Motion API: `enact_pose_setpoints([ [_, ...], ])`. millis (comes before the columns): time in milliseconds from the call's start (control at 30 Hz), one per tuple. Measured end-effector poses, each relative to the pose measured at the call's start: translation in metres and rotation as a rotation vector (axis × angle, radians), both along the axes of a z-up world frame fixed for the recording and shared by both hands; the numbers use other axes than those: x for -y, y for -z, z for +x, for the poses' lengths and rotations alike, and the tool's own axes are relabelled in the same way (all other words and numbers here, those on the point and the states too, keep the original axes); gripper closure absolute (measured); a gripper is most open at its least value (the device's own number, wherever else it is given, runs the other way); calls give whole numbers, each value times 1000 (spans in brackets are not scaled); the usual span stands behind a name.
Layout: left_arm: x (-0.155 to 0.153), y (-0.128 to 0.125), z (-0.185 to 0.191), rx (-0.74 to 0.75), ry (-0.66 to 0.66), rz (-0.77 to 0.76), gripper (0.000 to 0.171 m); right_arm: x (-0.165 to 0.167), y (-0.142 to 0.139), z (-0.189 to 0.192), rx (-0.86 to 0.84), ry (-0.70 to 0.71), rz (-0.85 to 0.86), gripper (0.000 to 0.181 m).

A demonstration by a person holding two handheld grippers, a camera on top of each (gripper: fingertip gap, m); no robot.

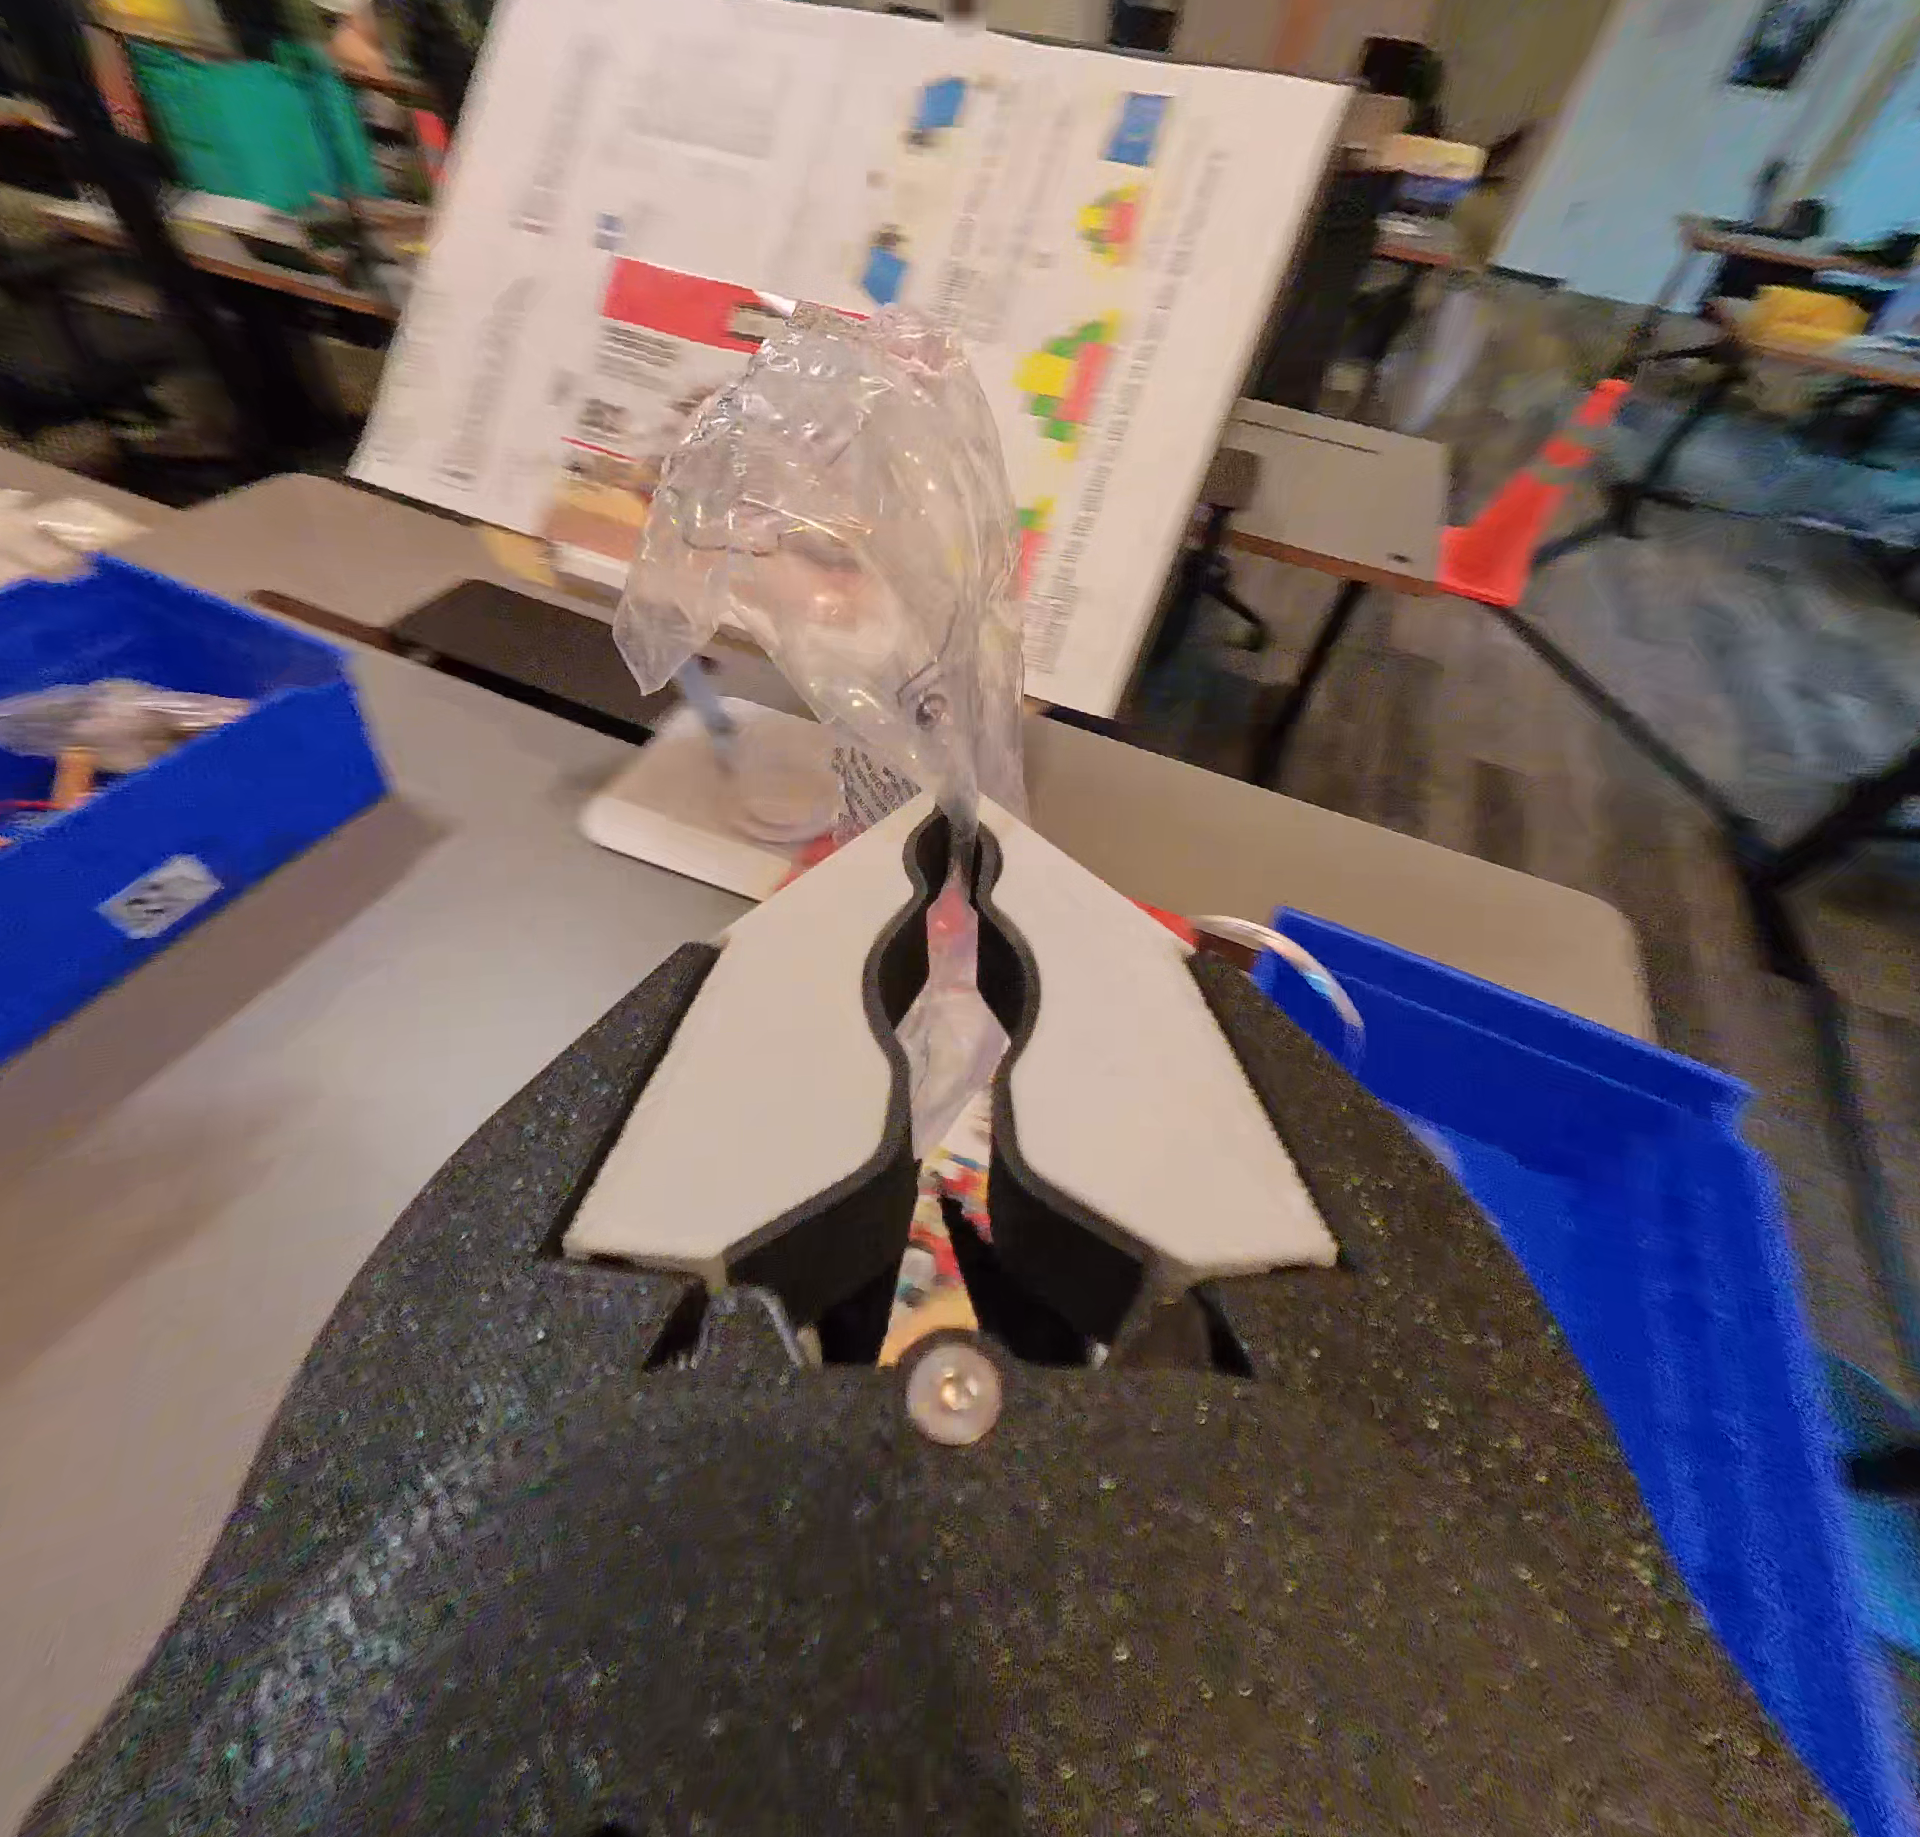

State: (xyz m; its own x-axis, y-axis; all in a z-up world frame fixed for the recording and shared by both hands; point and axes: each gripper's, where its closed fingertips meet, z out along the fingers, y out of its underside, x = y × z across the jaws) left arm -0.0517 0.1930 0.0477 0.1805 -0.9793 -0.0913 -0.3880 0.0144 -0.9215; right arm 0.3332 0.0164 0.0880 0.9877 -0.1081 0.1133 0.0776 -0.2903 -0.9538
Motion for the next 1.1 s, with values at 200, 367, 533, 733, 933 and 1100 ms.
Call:
enact_pose_setpoints([
  [200, 2, 20, 9, -39, -3, -9, 156, 51, 29, 130, 268, 450, -287, 181],
  [367, 3, 33, 14, -81, -6, -8, 156, 49, 125, 160, 160, 522, -517, 181],
  [533, 6, 44, 9, -112, -15, -25, 156, 28, 159, 127, -162, 325, -474, 143],
  [733, 4, 51, 0, -123, -44, -45, 156, 17, 101, 149, -123, 231, -310, 153],
  [933, 6, 51, 3, -127, -50, -41, 156, -10, 169, 177, -136, 138, -479, 157],
  [1100, 9, 54, -1, -153, -68, -35, 156, -5, 247, 201, -155, 211, -645, 169],
])
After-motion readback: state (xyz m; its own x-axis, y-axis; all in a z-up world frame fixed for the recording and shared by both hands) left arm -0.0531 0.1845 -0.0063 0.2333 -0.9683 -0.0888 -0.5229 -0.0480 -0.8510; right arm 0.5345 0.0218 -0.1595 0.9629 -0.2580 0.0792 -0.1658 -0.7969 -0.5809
